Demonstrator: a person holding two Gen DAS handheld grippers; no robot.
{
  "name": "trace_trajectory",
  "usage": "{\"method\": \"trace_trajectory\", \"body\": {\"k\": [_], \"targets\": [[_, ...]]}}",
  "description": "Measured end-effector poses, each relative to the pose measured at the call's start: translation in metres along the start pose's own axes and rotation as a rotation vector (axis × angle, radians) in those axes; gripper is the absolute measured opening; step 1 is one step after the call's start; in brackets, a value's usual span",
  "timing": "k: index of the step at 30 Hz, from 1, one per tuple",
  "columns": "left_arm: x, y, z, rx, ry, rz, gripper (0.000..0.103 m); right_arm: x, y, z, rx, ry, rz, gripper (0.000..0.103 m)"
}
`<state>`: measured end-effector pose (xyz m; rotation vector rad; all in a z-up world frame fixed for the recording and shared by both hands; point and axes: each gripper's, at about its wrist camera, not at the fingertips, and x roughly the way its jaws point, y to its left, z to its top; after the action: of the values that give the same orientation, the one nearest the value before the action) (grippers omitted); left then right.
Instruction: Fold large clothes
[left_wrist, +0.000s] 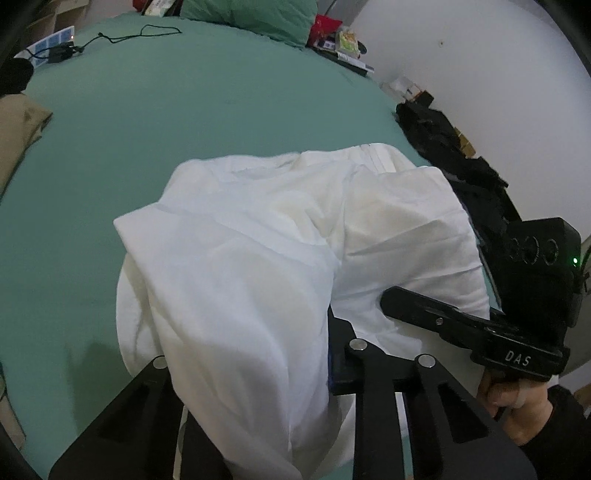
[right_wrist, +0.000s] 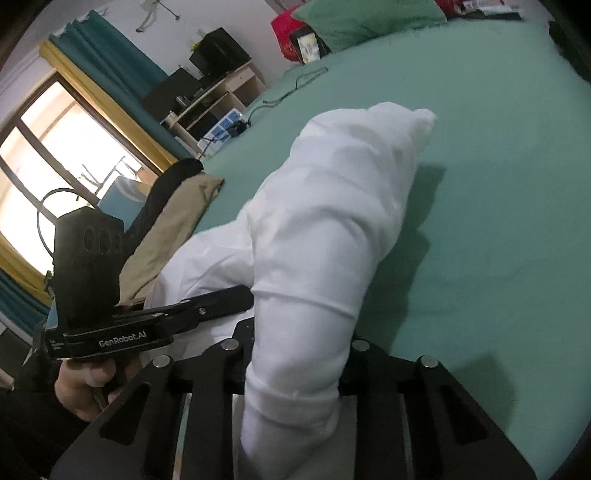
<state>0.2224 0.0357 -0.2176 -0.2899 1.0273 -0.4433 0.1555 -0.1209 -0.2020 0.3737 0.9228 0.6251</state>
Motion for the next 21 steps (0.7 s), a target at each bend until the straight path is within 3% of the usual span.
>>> {"method": "trace_trajectory", "body": {"k": [10, 21], "targets": [[-0.041, -0.003, 0.006, -0.036, -0.071, -0.046, 0.023, -0.026, 0.05, 0.015, -0.132, -0.096, -0.091, 0.021], [-0.098, 0.003, 0.028, -0.019, -0.224, -0.052, 0.023, -0.034, 0.098, 0.044, -0.208, -0.182, -0.087, 0.021]]}}
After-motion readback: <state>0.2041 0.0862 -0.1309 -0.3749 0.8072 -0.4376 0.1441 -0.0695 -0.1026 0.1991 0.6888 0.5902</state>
